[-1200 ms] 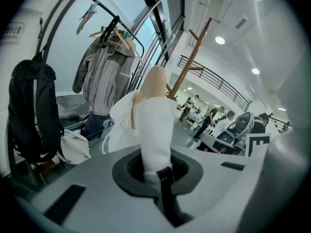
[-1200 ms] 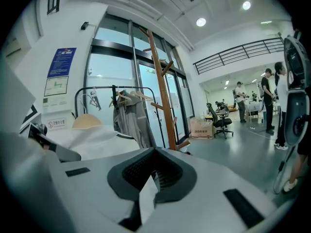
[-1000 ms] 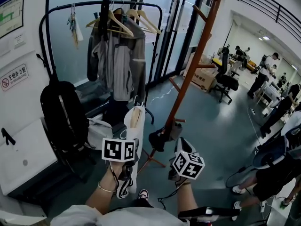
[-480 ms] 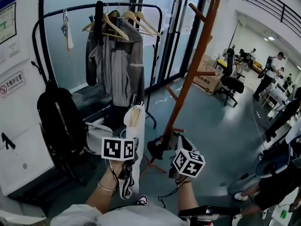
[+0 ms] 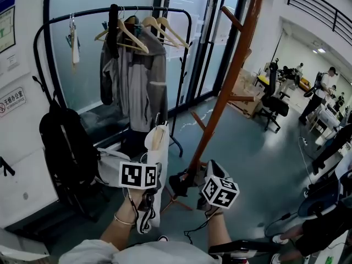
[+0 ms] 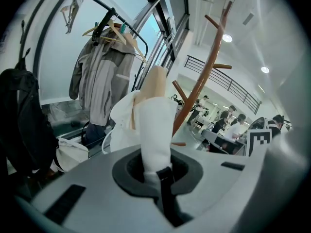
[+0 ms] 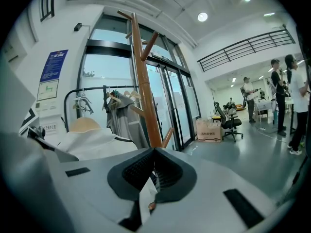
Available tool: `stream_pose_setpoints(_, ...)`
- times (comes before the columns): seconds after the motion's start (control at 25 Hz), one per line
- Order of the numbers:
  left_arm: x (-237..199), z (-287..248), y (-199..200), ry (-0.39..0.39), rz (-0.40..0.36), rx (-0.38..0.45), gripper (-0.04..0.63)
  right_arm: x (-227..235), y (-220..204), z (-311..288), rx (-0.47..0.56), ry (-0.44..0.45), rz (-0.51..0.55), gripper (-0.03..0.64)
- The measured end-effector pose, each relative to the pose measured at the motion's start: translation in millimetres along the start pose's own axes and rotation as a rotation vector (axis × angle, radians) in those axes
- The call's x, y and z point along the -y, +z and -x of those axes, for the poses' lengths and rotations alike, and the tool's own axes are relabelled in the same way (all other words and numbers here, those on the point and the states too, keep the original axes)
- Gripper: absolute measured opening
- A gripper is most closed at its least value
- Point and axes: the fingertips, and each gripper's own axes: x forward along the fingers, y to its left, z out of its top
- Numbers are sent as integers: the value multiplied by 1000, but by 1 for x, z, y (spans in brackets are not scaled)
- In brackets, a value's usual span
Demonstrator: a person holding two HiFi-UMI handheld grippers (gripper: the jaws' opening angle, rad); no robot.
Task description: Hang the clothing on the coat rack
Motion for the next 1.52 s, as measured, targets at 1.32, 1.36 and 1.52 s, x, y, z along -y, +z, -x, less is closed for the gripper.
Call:
stream_pose_setpoints(1.32, -7, -74, 49, -89, -58, -58, 14, 39, 18, -67, -2, -121, -6, 23)
stream_pose_setpoints(1.36, -5, -74, 51, -94, -65, -57, 14, 40, 19, -67, 1, -123, -9, 23)
stream_pose_setpoints(1.52, -2, -78, 59, -103, -93, -55, 14, 42, 20, -71, 4, -124, -14, 23)
